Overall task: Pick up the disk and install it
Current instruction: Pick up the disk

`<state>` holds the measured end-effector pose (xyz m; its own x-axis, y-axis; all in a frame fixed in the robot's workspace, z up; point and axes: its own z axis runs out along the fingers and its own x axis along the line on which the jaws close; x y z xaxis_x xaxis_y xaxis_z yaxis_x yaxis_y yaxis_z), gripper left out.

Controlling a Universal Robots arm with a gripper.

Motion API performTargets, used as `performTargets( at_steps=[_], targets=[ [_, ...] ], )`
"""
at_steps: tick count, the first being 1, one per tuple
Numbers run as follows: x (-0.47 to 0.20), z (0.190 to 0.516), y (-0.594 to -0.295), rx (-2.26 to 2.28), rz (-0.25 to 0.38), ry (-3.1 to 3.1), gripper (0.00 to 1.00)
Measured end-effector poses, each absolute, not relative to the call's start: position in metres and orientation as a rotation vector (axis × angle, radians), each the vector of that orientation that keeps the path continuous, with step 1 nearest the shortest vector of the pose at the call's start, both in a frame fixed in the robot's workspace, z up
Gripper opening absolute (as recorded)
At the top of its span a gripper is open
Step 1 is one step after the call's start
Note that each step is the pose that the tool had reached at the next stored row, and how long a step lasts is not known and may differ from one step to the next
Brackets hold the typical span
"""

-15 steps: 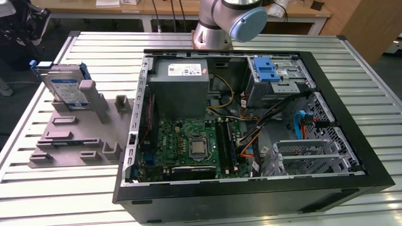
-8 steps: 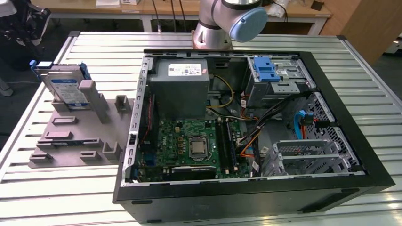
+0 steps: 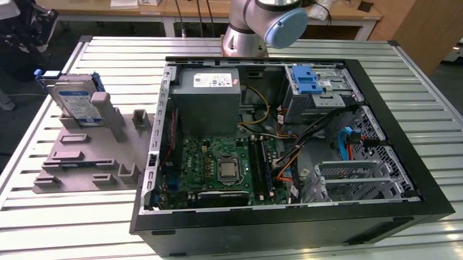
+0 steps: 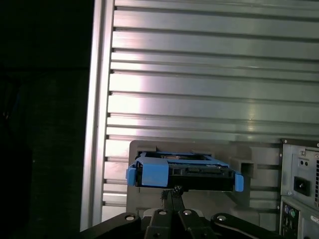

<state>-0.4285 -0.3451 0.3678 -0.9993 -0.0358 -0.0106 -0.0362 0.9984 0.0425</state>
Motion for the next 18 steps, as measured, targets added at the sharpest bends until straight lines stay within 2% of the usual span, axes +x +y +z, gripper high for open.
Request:
performTargets(
  at_steps=[18],
  targets=[
    [-0.4285, 0.3678, -0.3451, -0.104, 0.067, 3.13, 0.11]
  ],
)
